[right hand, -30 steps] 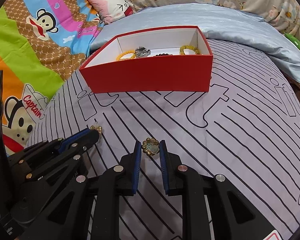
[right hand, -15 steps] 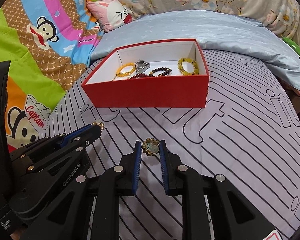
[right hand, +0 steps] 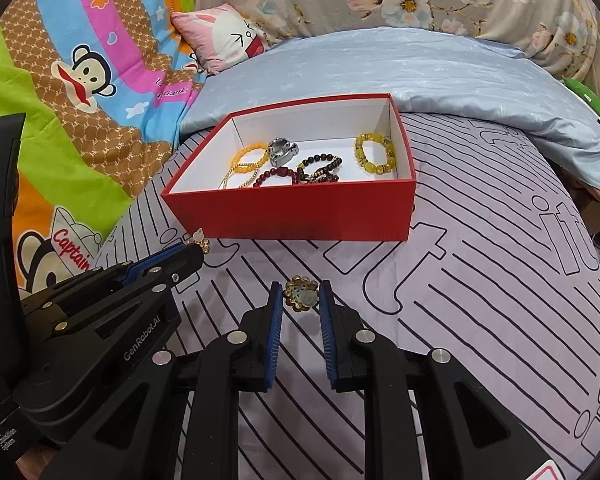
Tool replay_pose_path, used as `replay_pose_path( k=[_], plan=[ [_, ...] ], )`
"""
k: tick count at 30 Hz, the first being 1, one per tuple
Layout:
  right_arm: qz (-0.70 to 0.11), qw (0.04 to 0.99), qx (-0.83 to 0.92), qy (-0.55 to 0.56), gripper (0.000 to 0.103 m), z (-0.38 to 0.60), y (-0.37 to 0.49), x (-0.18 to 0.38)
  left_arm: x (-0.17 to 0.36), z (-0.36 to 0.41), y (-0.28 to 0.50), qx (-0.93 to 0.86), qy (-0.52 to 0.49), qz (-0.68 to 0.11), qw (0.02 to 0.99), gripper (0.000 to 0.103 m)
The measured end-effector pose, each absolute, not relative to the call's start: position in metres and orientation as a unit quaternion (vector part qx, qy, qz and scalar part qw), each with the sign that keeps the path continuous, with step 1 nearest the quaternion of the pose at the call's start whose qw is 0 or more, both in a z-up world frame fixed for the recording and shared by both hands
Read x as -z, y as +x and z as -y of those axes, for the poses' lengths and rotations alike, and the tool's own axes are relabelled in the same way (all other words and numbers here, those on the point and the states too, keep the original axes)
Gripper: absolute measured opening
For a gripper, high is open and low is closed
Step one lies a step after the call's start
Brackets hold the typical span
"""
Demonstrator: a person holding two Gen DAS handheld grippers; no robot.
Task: Organize jewelry
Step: 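Carry both gold brooches over the red box and lower them inside, then open both tools to release the brooches and lift away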
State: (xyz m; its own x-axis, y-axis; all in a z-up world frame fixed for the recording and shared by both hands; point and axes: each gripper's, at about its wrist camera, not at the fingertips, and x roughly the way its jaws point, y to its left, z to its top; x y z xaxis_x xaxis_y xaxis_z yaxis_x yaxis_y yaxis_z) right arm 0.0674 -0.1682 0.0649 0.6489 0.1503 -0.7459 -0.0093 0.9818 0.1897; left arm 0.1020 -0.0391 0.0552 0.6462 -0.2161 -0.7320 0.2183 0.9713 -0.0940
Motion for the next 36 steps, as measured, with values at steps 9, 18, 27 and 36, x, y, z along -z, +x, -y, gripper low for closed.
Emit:
replay_pose_path(
  k=[9, 18, 27, 36],
  plan=[
    [-0.404, 0.910, -0.044, 0.085, 0.017, 0.173, 0.080, -0.076, -0.068, 0.042, 0.118, 0.124, 0.001, -0.391, 0.912, 0.008],
    [-0.381, 0.920, -0.043, 0.079, 0.017, 0.177, 0.108, -0.095, -0.083, 0.045, 0.146, 0.126, 0.002, -0.374, 0.919, 0.008],
    [-0.378, 0.922, -0.034, 0.074, 0.017, 0.183, 0.161, -0.094, -0.091, 0.052, 0.195, 0.123, 0.004, -0.363, 0.924, 0.008],
    [-0.387, 0.919, -0.024, 0.074, 0.018, 0.191, 0.208, -0.079, -0.079, 0.065, 0.246, 0.119, 0.005, -0.372, 0.921, 0.008]
  ],
)
